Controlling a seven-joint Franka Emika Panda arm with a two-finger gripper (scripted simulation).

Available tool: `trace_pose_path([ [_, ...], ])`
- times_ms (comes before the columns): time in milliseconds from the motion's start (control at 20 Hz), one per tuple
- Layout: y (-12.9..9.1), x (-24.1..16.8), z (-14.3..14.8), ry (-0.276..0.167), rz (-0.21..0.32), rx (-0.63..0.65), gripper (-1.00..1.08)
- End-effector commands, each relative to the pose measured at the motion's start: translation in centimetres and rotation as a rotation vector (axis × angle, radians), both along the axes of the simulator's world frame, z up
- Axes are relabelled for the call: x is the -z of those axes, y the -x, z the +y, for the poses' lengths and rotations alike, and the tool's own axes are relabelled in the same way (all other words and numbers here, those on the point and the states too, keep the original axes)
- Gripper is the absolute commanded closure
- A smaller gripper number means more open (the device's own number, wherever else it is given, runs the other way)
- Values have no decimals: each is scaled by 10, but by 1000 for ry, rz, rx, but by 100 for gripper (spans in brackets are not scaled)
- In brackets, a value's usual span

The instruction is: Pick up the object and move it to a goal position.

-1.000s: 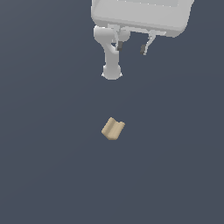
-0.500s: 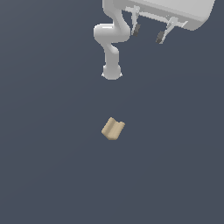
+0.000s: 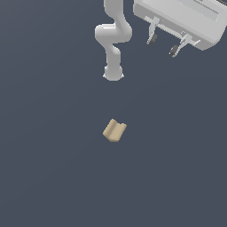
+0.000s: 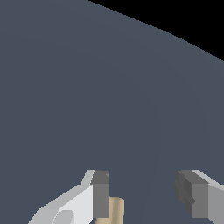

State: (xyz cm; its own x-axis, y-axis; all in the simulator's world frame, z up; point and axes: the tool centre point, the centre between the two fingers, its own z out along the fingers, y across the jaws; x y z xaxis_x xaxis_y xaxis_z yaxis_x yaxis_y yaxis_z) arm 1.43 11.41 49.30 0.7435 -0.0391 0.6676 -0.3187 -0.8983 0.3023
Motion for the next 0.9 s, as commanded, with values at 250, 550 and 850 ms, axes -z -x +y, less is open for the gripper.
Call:
trace_pose_path([
  [250, -10, 47, 17, 119, 11, 31, -20],
  [550, -19, 102, 21, 206, 46, 56, -20],
  [850, -24, 172, 14, 284, 101, 82, -20],
])
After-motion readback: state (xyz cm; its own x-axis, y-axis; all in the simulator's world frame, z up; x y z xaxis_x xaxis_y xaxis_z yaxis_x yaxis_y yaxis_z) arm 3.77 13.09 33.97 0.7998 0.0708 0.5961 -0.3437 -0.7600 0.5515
